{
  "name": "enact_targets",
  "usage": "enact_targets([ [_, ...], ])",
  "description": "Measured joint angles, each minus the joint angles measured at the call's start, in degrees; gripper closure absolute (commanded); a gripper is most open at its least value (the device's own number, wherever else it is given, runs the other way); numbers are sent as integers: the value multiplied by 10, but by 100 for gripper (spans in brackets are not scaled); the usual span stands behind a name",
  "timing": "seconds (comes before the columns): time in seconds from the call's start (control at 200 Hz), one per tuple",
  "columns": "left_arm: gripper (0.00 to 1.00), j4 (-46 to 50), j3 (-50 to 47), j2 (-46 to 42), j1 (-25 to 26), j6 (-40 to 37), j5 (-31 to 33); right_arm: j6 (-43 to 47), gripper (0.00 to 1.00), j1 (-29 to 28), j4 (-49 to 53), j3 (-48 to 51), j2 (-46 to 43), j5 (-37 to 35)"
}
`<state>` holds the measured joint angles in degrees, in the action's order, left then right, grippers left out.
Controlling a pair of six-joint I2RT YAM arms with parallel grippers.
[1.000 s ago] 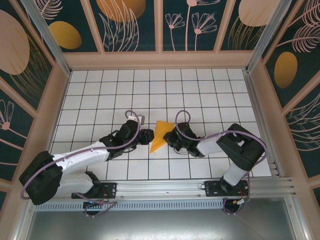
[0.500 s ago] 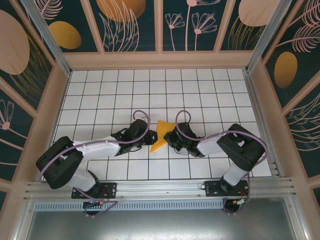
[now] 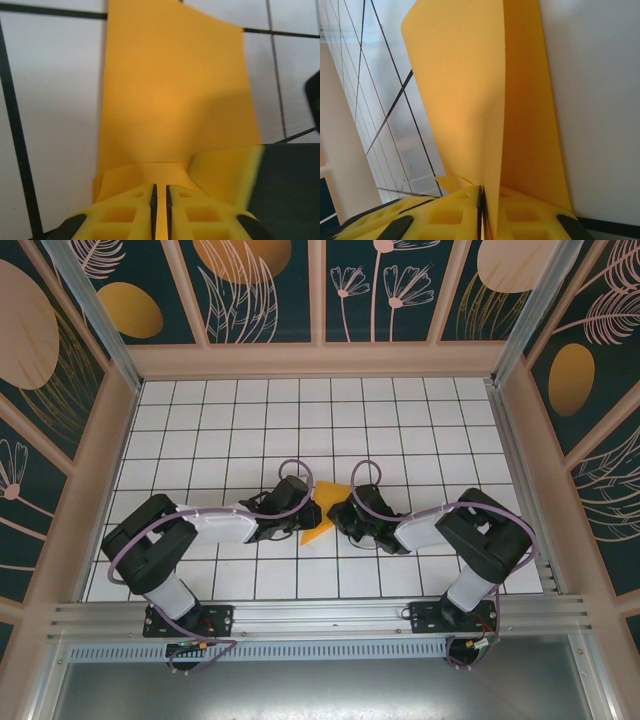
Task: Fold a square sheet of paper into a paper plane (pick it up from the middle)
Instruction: Fourth fold the wing at the center of the table.
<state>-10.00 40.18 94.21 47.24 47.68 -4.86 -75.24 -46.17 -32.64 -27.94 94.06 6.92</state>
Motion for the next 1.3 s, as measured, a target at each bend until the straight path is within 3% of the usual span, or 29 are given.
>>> enact_targets([
  [0.305,86,12,0,17,0,4,8,54,78,16,34,-12,-30,15],
  [0.59,82,9,0,17,0,0,7,139,82,57,72,-32,-35,92],
  [0.841,73,8,-1,4,0,-13,4,169,92,68,87,-45,-24,129],
  [1.111,56,8,-20,-82,3,-39,5,169,93,68,92,-53,-20,138],
  [1.301,54,21,-24,-95,56,-61,44,169,93,68,96,-61,-20,140],
])
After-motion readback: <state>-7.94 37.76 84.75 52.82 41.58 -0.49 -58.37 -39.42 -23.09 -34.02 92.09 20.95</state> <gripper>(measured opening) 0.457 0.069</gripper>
